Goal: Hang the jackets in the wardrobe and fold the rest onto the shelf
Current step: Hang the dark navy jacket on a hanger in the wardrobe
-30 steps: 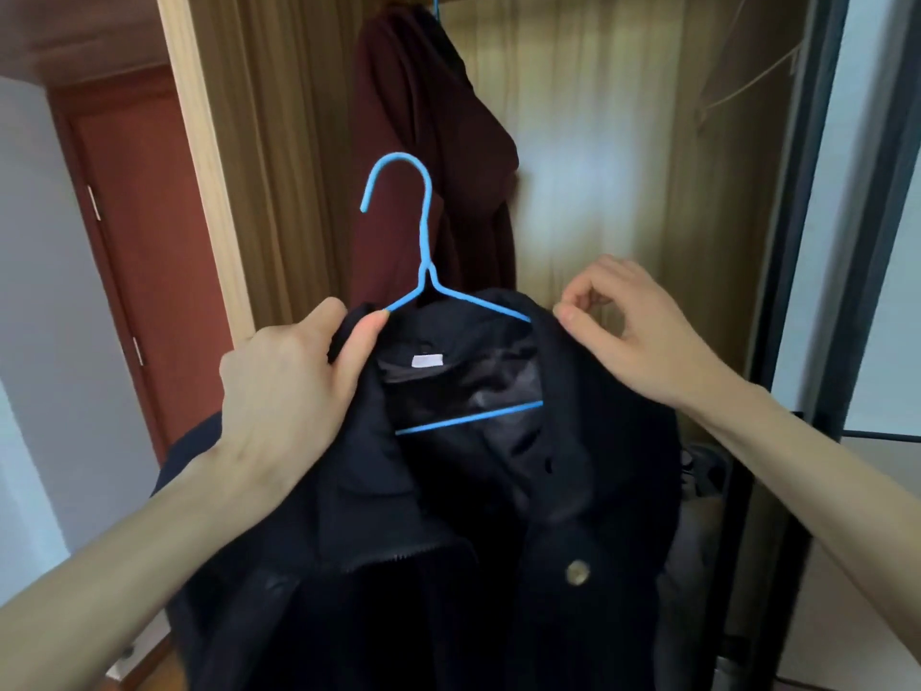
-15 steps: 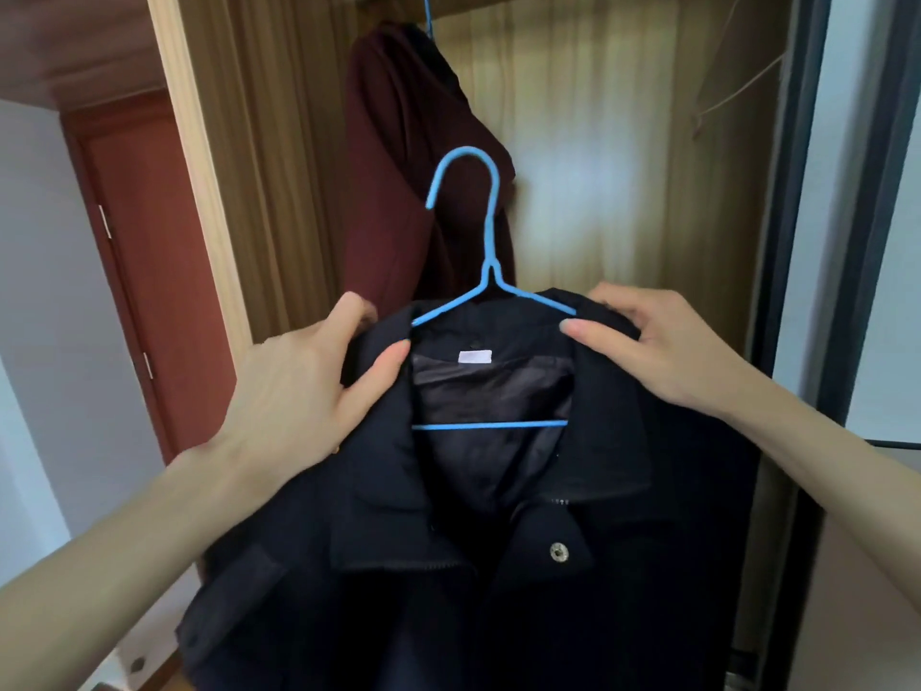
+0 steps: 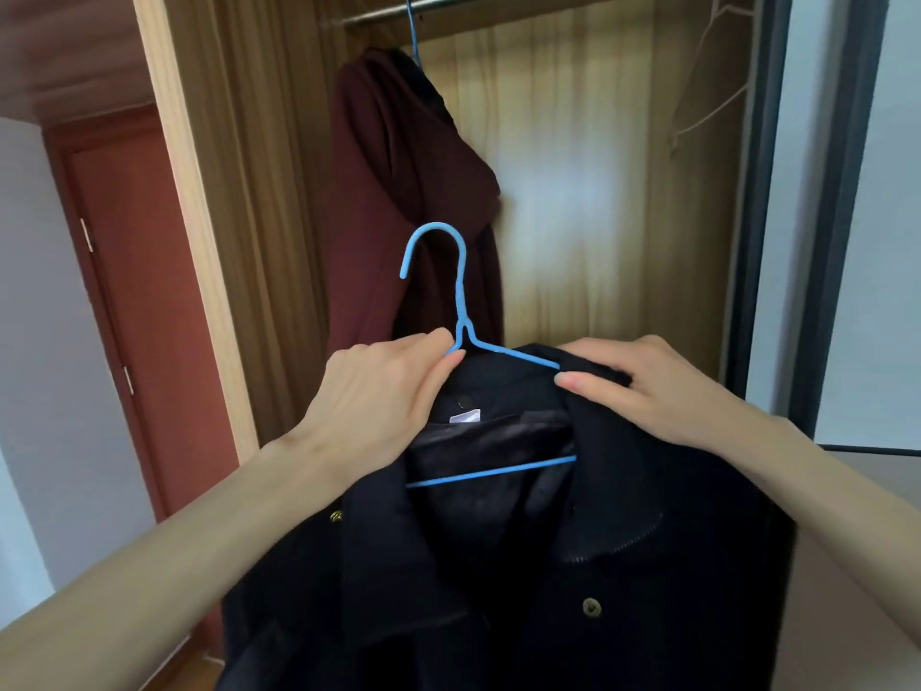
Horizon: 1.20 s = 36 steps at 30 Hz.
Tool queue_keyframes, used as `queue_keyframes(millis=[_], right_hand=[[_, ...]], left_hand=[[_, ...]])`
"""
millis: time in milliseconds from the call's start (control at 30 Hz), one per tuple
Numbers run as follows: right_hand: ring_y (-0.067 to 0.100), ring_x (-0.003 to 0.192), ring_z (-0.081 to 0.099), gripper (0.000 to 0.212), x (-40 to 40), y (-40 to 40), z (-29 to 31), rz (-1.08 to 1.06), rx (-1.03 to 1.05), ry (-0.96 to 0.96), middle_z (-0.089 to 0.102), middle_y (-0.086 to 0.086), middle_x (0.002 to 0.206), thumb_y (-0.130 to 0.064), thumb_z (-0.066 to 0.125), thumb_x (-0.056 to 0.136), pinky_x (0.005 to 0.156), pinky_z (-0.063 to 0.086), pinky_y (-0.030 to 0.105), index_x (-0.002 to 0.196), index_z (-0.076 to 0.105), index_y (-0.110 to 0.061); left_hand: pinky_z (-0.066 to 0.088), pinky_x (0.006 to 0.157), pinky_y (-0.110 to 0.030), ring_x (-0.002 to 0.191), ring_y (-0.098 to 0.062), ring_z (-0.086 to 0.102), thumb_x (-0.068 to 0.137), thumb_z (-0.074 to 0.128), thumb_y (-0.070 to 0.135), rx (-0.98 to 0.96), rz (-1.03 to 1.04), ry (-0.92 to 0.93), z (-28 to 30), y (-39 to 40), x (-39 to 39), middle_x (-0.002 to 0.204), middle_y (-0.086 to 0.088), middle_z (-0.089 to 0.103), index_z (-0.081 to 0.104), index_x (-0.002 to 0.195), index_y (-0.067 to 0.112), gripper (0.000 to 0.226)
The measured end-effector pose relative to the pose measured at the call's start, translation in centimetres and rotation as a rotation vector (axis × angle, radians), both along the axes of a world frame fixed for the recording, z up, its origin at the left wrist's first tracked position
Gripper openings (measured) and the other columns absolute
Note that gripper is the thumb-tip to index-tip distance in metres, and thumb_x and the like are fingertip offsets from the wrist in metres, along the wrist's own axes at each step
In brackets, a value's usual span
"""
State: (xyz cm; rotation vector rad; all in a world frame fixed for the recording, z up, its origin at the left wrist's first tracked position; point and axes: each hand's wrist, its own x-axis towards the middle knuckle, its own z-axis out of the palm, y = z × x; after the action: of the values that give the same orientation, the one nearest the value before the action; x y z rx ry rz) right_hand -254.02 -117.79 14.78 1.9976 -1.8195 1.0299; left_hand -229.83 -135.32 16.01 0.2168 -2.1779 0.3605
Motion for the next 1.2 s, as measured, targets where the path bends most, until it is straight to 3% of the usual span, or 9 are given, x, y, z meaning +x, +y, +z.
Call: queue_keyframes(millis=[167,267,333,433,567,633,733,967,1200], right_hand=[[0.007,0.089,0.068,0.049,0.0,0.7,0.2,-0.264,-0.082,0.286,0.072,-0.023,0.107,-0.074,0.029,0.1,0.076,0.057,0.04,0.135,0.052,-0.049],[0.015,0.076,0.064,0.046,1.4,-0.1,0.3,-0.331,-0.172,0.408,0.068,-0.013,0.085,-0.07,0.028,0.102,0.06,0.051,0.037,0.124,0.053,-0.039],[0.022,0.059,0.055,0.04,1.4,-0.2,0.8,-0.31,-0.208,0.358,0.057,-0.005,0.065,-0.062,0.038,0.104,0.053,0.047,0.04,0.104,0.058,-0.027],[0.023,0.056,0.049,0.035,0.7,0.3,1.2,-0.209,-0.197,0.193,0.054,0.001,0.062,-0.055,0.049,0.103,0.056,0.045,0.044,0.092,0.06,-0.024],[0.021,0.056,0.05,0.034,0.8,0.3,1.6,-0.163,-0.145,0.124,0.055,0.0,0.063,-0.062,0.048,0.102,0.054,0.042,0.041,0.087,0.058,-0.033],[0.017,0.059,0.052,0.035,0.0,1.1,2.0,-0.218,-0.132,0.202,0.055,-0.005,0.066,-0.07,0.034,0.103,0.052,0.041,0.038,0.085,0.051,-0.046],[0.012,0.059,0.051,0.035,-1.3,2.3,2.1,-0.299,-0.116,0.33,0.05,-0.009,0.061,-0.071,0.016,0.104,0.049,0.033,0.031,0.085,0.037,-0.051],[0.011,0.072,0.064,0.019,-2.9,3.0,4.0,-0.174,-0.189,0.149,0.067,-0.018,0.083,-0.061,0.045,0.105,0.061,0.047,0.024,0.102,0.059,-0.048],[0.015,0.075,0.066,0.027,-1.9,5.1,7.7,-0.257,-0.156,0.125,0.071,-0.009,0.084,-0.063,0.049,0.1,0.07,0.054,0.04,0.099,0.065,-0.041]], left_hand=[[0.047,0.052,-0.044,0.056,-0.027,0.048,0.11,0.045,0.034,0.113,-0.027,0.062,-0.5,1.1,-0.8,0.064,0.004,0.044,0.04,0.087,0.021,0.027],[0.048,0.053,-0.046,0.059,-0.024,0.049,0.109,0.047,0.033,0.144,-0.067,0.092,-0.3,2.0,-1.6,0.069,0.003,0.047,0.044,0.086,0.019,0.027],[0.049,0.056,-0.045,0.061,-0.021,0.053,0.108,0.048,0.04,0.158,-0.091,0.092,0.0,2.0,-1.8,0.071,0.004,0.054,0.053,0.088,0.021,0.028],[0.05,0.058,-0.04,0.054,-0.02,0.053,0.102,0.046,0.058,0.227,-0.074,0.072,0.4,1.4,-1.6,0.057,0.002,0.054,0.06,0.08,0.023,0.043],[0.049,0.055,-0.045,0.052,-0.034,0.044,0.104,0.043,0.056,0.172,0.0,0.069,0.5,1.1,-2.1,0.048,-0.002,0.038,0.037,0.065,0.014,0.057],[0.048,0.055,-0.044,0.051,-0.033,0.044,0.104,0.042,0.055,0.173,0.003,0.089,0.6,1.0,-2.5,0.047,-0.001,0.036,0.034,0.064,0.015,0.058],[0.049,0.056,-0.044,0.05,-0.028,0.045,0.105,0.043,0.055,0.169,-0.003,0.107,1.2,1.0,-3.6,0.048,0.0,0.038,0.037,0.064,0.015,0.057],[0.051,0.065,-0.046,0.06,-0.032,0.053,0.105,0.039,0.059,0.182,-0.018,0.108,4.6,1.0,-6.6,0.054,-0.003,0.048,0.043,0.069,0.013,0.059],[0.05,0.064,-0.043,0.058,-0.028,0.049,0.104,0.041,0.06,0.233,-0.106,0.181,6.1,0.5,-8.5,0.054,-0.005,0.045,0.038,0.068,0.013,0.059]])
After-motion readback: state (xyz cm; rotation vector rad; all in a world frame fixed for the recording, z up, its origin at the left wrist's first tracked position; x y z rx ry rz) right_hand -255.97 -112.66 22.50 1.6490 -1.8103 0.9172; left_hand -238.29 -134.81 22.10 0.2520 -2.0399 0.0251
